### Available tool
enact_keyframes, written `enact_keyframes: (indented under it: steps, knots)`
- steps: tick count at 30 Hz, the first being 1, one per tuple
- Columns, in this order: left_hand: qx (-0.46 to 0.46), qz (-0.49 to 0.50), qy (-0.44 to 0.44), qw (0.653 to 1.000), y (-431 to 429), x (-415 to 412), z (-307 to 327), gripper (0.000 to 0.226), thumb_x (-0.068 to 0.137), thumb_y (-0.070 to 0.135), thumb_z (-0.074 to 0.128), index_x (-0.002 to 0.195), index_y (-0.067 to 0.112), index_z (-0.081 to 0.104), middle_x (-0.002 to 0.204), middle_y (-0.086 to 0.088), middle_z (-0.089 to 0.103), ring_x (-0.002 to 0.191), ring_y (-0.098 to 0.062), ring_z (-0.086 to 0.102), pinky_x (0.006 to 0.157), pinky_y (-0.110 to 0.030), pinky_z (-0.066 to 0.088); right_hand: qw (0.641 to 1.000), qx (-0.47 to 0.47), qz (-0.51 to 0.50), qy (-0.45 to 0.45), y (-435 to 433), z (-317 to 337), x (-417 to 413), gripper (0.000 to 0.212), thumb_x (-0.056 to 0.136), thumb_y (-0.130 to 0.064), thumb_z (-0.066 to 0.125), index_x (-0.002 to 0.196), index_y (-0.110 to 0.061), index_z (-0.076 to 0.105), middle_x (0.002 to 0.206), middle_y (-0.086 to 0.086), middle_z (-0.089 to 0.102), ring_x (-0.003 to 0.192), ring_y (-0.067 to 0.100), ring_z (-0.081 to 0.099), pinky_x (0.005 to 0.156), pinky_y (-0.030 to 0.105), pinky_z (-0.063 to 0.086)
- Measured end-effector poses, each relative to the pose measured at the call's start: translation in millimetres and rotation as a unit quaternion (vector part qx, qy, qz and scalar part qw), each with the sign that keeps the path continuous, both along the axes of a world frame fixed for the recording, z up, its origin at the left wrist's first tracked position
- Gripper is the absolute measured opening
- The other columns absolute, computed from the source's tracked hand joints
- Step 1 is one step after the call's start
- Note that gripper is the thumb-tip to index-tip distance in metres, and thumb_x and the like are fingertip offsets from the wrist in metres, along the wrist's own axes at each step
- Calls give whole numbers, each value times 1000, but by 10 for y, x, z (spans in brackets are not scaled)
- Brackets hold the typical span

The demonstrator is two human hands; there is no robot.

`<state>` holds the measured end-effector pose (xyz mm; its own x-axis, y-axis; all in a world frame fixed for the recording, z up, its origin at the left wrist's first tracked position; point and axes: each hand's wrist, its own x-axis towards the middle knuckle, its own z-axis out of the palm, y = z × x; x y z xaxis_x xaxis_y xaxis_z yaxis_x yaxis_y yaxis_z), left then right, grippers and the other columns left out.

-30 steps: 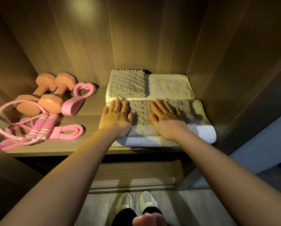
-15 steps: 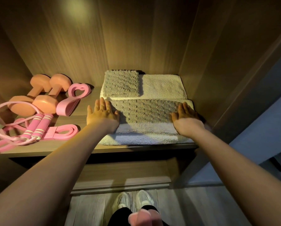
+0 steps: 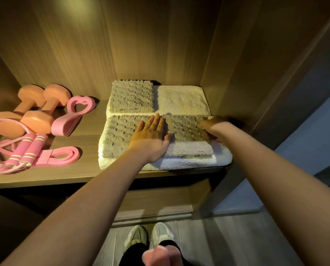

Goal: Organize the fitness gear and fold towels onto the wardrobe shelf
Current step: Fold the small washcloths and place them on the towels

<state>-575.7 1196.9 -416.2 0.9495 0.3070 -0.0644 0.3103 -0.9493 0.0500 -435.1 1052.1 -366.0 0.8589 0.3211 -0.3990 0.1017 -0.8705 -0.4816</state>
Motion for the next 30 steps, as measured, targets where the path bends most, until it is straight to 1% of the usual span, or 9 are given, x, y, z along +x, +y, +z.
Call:
enact_keyframes:
  steps: [8,11,13,16,19,22,25,28,30]
  knots:
    - [-17,-6,-16,1000,7,-11,21,70,100,53,8,154,12,-7,162,-6,-13,149,-19,-10,122,-41,-2,951,191,-79,232,-90,236,-3,35,86,-33,69,111,-11,61,96,10,70,88,27,66,70,32,51]
    - [-140,22,-143,979,16,-77,174,59,100,34,39,153,15,22,161,-4,15,140,-22,31,105,-34,43,909,312,-60,271,-8,387,-109,20,88,-26,67,100,-10,63,78,9,73,63,23,72,53,30,56]
    - [-363,116,-278,881,43,-133,321,39,97,18,50,136,15,50,140,-3,50,106,-15,59,78,-23,56,875,372,-63,304,110,507,-249,16,87,-21,67,94,-7,63,78,11,71,60,23,71,52,31,58]
    - [-696,187,-267,640,173,-234,615,37,102,32,44,125,6,56,110,-10,68,87,-23,71,74,-40,60,859,401,-35,317,384,637,-473,14,93,-21,59,84,-11,62,61,2,68,52,15,66,49,23,55]
    - [-776,180,-235,557,360,-363,812,58,95,52,41,123,5,59,110,-16,69,98,-30,68,78,-41,56,871,392,25,294,625,689,-713,35,99,-26,48,74,-13,69,68,2,68,65,18,62,66,29,54]
    - [-751,214,-248,573,473,-486,894,42,82,37,63,110,7,66,102,-14,72,85,-27,71,68,-37,57,890,367,66,263,783,686,-888,32,103,-23,38,104,-5,65,103,13,68,86,25,63,91,39,48]
    - [-693,285,-280,600,573,-552,838,2,87,6,63,86,5,63,80,-10,67,61,-22,67,48,-27,54,899,352,106,237,869,640,-964,41,103,-15,37,137,7,45,138,30,47,100,39,59,56,22,34]
    - [-690,321,-264,593,715,-595,702,9,91,3,57,83,4,59,95,-14,60,84,-28,59,57,-37,56,941,303,147,37,837,449,-971,25,100,-18,50,120,-14,64,124,9,65,99,21,62,72,19,44]
    - [-650,317,-216,656,788,-614,634,7,92,5,57,87,3,62,98,-15,61,85,-34,59,60,-42,56,949,226,211,-60,758,274,-978,26,99,-27,49,122,-26,62,125,-6,63,84,0,61,75,18,43]
